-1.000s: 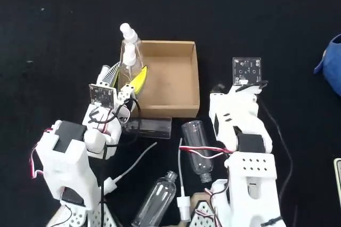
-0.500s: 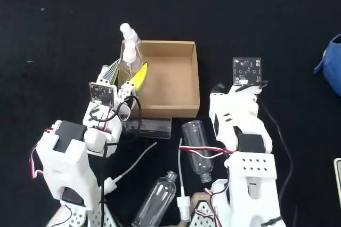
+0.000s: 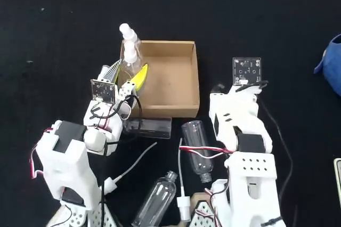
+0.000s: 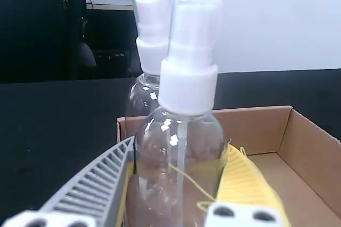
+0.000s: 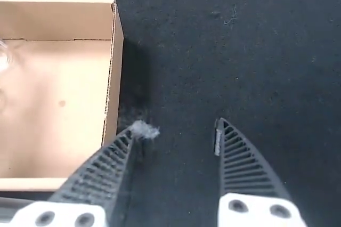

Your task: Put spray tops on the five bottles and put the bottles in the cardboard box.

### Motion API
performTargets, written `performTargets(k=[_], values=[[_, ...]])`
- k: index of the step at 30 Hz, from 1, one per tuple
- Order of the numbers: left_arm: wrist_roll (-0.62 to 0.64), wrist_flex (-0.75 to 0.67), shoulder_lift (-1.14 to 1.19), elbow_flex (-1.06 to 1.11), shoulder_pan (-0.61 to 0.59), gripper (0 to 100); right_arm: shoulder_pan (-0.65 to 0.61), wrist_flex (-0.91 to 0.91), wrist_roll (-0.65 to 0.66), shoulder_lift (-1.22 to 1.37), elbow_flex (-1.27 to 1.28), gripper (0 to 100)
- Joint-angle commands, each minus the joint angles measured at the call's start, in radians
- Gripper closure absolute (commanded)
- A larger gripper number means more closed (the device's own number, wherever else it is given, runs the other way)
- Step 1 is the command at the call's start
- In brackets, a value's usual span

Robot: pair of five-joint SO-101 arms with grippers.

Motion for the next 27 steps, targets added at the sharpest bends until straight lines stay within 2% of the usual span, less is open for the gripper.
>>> performTargets(k=[1, 3, 8, 22, 27], values=[[0.006, -0.017, -0.005, -0.021, -0.007, 97, 0.017, -0.034, 0.003, -0.038, -0.007, 80.5], [0.006, -0.017, -0.005, -0.021, -0.007, 96, 0.017, -0.034, 0.003, -0.038, -0.007, 80.5], [0.055, -0.018, 0.017, -0.015, -0.008, 82, 0.017, -0.034, 0.003, -0.038, -0.007, 80.5], [0.061, -0.028, 0.044, -0.019, -0.041, 82, 0.017, -0.034, 0.003, -0.038, -0.007, 80.5], [0.061, -0.089, -0.011, 0.01, -0.038, 82, 0.017, -0.034, 0.003, -0.038, -0.007, 80.5]])
